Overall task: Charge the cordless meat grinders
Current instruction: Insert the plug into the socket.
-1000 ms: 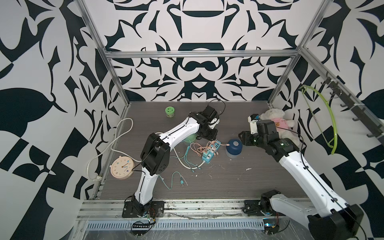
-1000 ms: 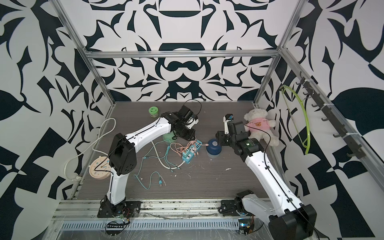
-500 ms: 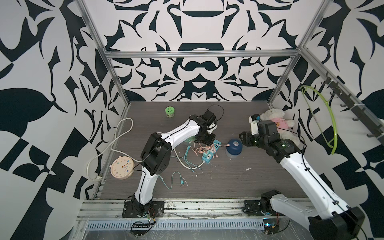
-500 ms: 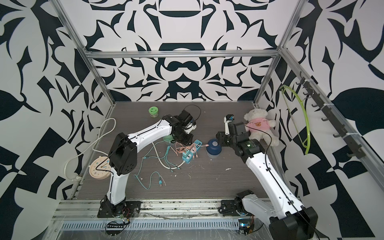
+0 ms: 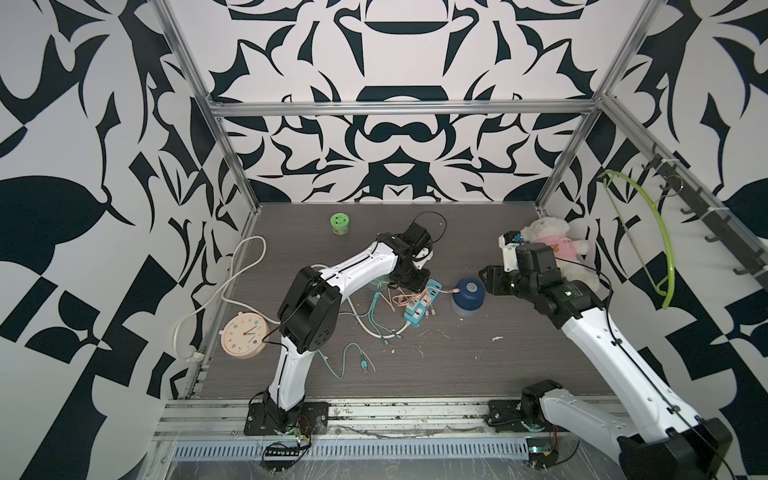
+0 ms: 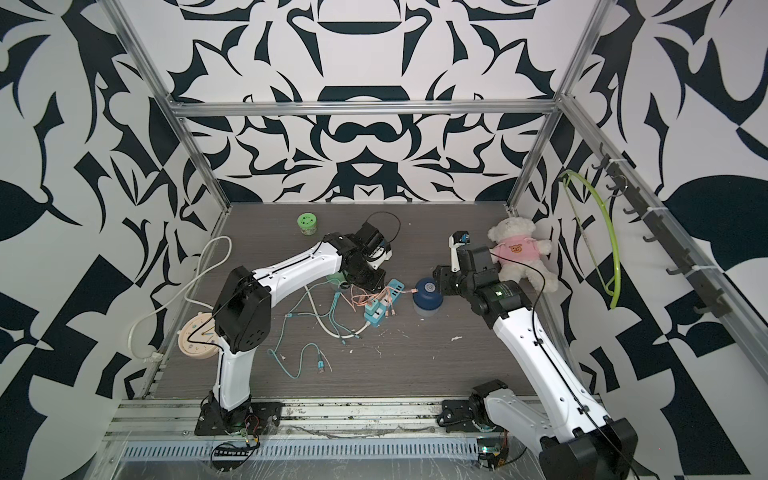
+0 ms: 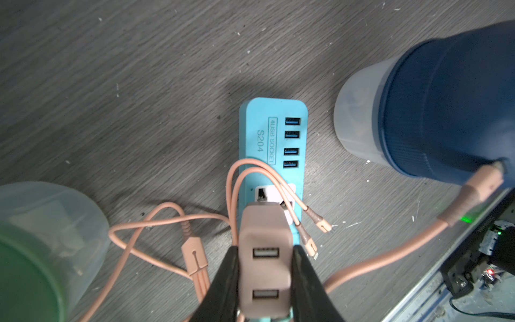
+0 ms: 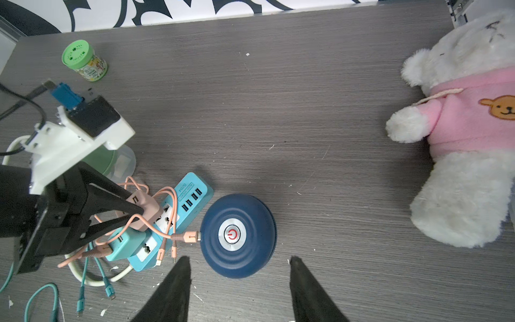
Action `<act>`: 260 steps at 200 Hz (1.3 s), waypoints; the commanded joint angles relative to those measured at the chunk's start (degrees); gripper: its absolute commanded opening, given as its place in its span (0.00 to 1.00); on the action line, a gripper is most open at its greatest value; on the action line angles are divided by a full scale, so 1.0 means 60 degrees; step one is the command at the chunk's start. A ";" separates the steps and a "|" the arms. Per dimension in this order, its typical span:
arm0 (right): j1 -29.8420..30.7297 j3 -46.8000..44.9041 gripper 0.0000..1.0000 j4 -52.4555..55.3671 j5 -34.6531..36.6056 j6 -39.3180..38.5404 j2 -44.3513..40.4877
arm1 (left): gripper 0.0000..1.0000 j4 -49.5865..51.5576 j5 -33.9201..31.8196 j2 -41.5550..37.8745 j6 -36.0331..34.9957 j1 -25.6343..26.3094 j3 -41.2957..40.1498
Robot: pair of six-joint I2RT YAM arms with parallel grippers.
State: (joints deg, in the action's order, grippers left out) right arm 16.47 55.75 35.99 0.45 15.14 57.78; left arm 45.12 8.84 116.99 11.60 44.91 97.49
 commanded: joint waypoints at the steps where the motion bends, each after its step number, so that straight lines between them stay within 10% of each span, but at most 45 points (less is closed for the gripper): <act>1: -0.0059 0.0073 0.54 -0.0094 0.0032 0.0103 -0.0196 | 0.00 -0.0673 -0.0007 -0.0246 0.0136 0.0060 -0.0312; 260: -0.0146 0.0194 0.54 0.0076 -0.0030 0.0013 -0.0153 | 0.00 -0.1538 -0.0138 -0.0598 0.0262 0.0089 -0.1242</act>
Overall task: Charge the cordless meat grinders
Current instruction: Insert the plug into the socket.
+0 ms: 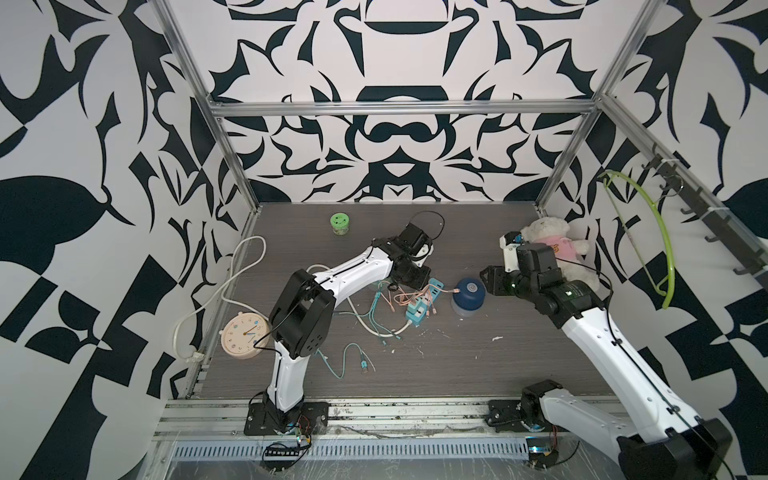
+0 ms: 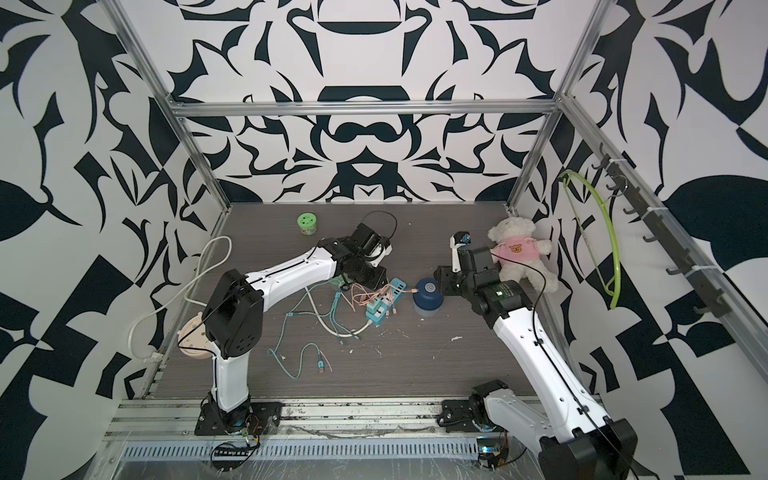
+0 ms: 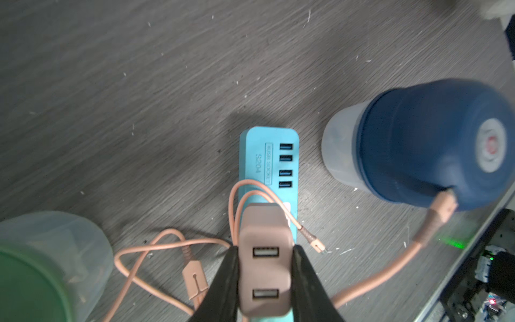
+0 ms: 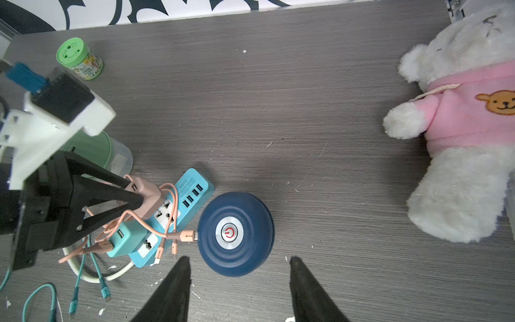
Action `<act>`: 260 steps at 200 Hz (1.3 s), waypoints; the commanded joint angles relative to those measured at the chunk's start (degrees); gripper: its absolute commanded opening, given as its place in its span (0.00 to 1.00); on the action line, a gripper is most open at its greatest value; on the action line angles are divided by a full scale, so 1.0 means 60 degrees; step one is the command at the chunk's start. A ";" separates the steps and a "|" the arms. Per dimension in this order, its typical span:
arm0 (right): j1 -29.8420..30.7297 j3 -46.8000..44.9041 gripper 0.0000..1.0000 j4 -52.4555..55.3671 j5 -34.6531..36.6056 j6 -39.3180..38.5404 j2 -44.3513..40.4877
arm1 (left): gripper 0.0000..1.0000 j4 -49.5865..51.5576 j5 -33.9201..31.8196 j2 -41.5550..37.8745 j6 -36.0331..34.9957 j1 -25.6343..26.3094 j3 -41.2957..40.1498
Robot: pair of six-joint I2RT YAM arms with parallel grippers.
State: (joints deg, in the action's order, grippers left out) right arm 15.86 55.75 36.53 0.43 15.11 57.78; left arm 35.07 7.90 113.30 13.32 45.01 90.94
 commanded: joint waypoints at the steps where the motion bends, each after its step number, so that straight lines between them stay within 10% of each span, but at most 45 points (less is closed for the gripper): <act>1: -0.0047 0.0197 0.54 -0.0013 -0.0027 0.0016 -0.0152 | 0.00 0.0142 0.0025 0.0016 -0.0031 0.0071 -0.0152; 260: -0.0079 0.0219 0.55 0.0221 -0.0106 -0.0095 0.0044 | 0.00 -0.0714 -0.1954 0.0296 -0.0602 0.0948 -0.2019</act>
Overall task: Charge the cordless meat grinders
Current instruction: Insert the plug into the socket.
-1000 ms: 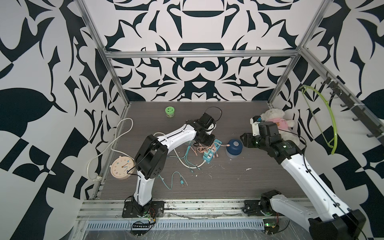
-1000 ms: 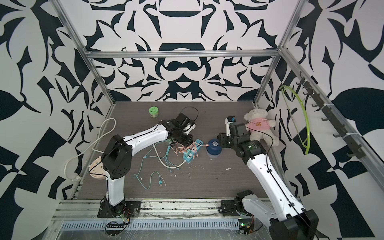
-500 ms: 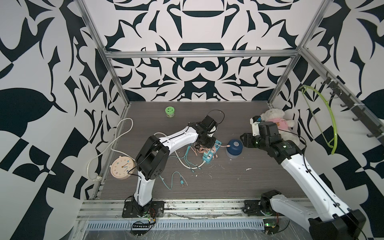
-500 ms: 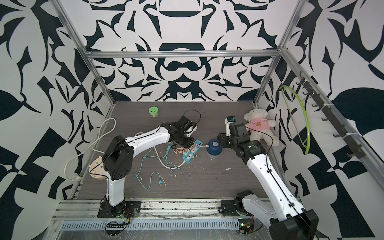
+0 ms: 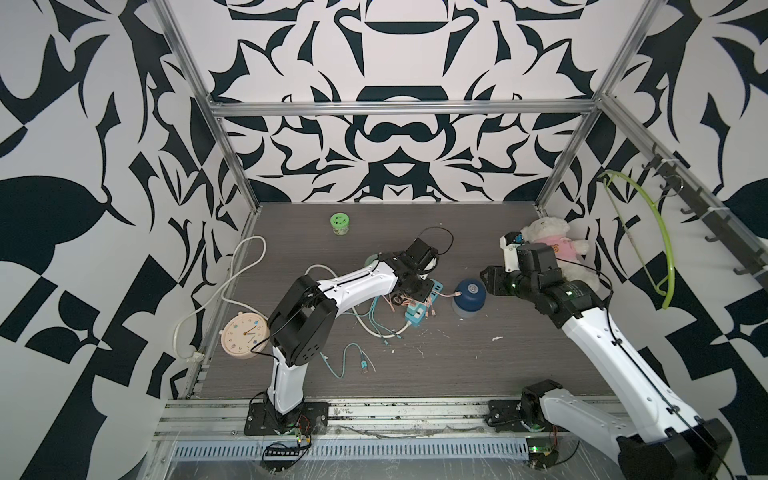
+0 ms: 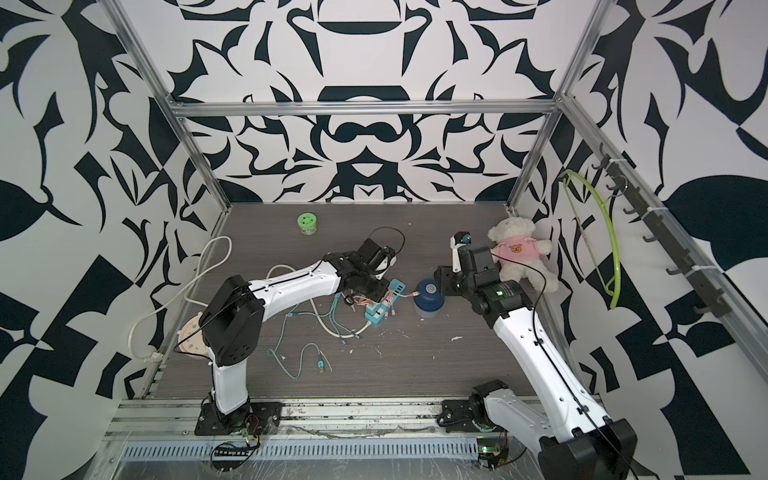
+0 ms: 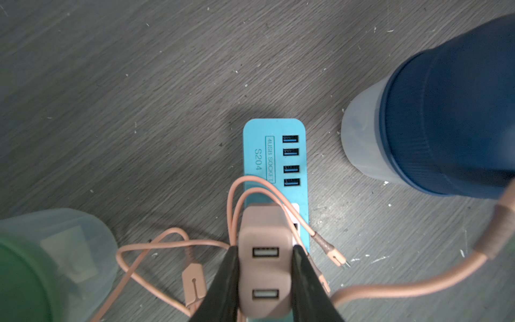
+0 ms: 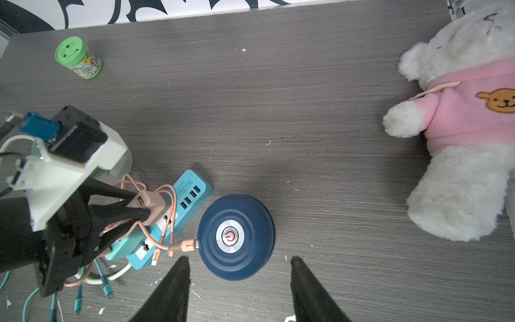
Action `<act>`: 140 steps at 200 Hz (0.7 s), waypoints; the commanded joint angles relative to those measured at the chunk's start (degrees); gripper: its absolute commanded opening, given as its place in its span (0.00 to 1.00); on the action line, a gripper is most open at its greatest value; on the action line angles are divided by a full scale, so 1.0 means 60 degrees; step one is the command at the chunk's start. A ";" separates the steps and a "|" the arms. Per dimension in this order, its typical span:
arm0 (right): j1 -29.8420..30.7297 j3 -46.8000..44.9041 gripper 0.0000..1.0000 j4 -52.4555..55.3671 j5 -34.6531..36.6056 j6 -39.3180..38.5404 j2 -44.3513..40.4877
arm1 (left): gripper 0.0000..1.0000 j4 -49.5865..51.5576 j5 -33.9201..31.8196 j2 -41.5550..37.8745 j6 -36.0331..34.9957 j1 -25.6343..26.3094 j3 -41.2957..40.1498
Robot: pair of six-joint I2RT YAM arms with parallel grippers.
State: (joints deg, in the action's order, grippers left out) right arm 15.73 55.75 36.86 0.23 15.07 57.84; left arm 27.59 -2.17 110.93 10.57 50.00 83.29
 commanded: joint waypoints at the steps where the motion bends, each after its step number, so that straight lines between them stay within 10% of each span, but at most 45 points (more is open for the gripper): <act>1: -0.0057 0.0232 0.55 0.0168 -0.0085 -0.0091 0.0038 | 0.00 0.0523 -0.0278 0.0688 -0.0139 0.0118 -0.0750; 140: 0.0062 0.0756 0.53 0.0959 -0.1049 -0.0588 0.0722 | 0.00 0.1457 -0.0056 0.1248 -0.0284 0.0105 -0.0188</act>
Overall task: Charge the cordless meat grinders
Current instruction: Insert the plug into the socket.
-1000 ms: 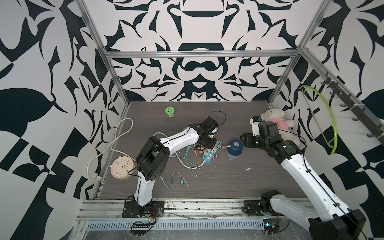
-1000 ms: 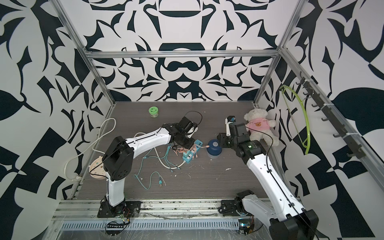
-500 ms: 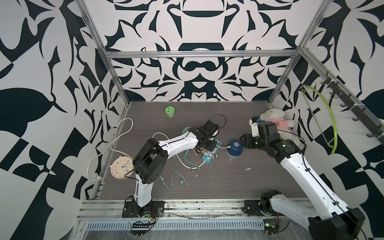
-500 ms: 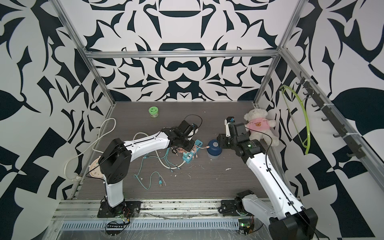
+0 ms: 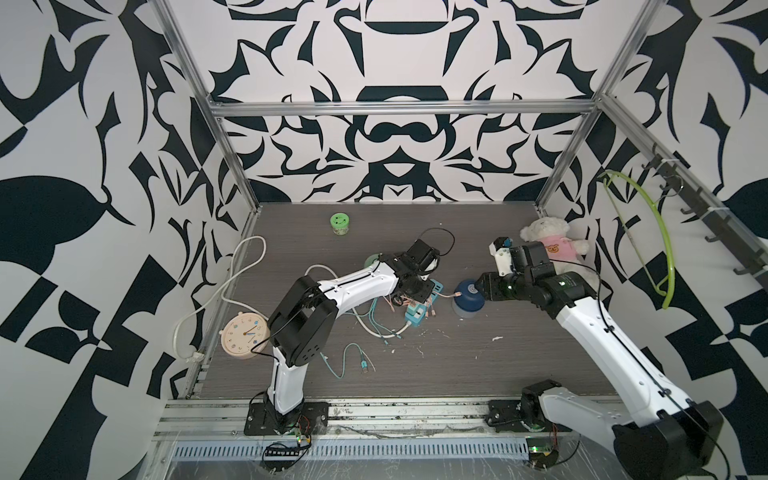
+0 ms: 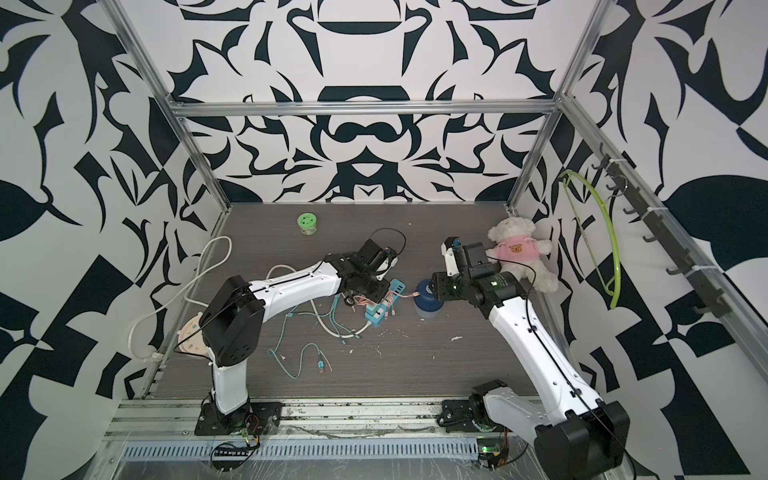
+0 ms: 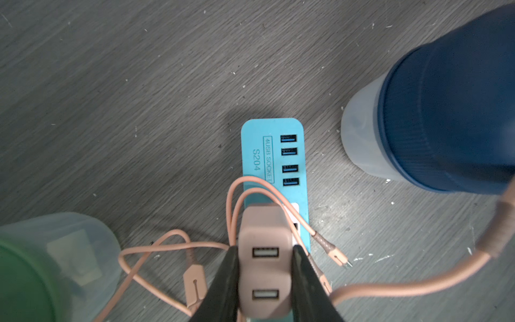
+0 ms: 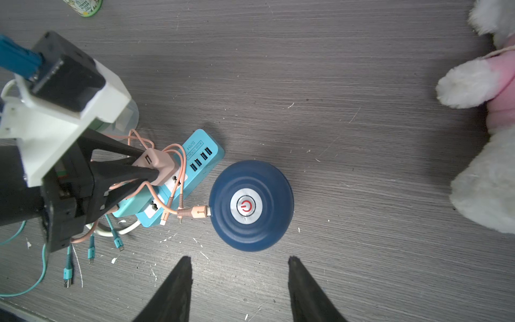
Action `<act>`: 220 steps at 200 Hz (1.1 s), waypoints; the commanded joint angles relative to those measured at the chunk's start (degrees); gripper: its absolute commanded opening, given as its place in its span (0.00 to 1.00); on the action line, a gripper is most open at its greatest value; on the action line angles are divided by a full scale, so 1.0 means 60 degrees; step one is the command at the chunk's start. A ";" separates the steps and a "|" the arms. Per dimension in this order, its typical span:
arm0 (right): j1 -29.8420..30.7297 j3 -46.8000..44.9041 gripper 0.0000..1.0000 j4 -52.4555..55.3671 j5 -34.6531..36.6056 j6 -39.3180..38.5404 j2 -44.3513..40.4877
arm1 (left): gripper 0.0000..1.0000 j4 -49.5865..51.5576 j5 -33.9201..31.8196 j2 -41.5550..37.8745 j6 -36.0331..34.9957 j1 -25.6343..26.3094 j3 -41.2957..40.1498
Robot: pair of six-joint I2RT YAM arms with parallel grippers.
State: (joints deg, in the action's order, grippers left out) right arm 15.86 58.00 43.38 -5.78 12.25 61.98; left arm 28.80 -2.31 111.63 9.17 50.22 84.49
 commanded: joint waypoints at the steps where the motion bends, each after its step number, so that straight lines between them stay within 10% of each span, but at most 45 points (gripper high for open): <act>1: 0.0039 0.0382 0.53 -0.0125 -0.0047 -0.0120 0.0045 | 0.00 0.1253 -0.0037 0.1136 -0.0050 0.0068 -0.0387; 107: 0.0040 0.0800 0.54 -0.0066 -0.0003 -0.0489 0.0531 | 0.00 0.1986 -0.1762 0.1898 -0.0163 0.0438 0.0110; 169: 0.0040 0.1083 0.54 0.0095 0.0040 -0.0551 0.0628 | 0.00 0.0995 -0.0279 0.1620 0.0450 -0.0064 -0.0780; 220: 0.0038 0.1197 0.55 0.0167 0.0085 -0.0518 0.0553 | 0.40 0.1087 -0.0364 0.1328 0.0101 -0.0064 -0.0135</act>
State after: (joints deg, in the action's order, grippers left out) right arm 15.86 62.65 43.94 -5.74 9.87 66.08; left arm 28.47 -4.93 113.95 11.03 50.57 85.52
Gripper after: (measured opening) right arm 0.544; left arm 0.374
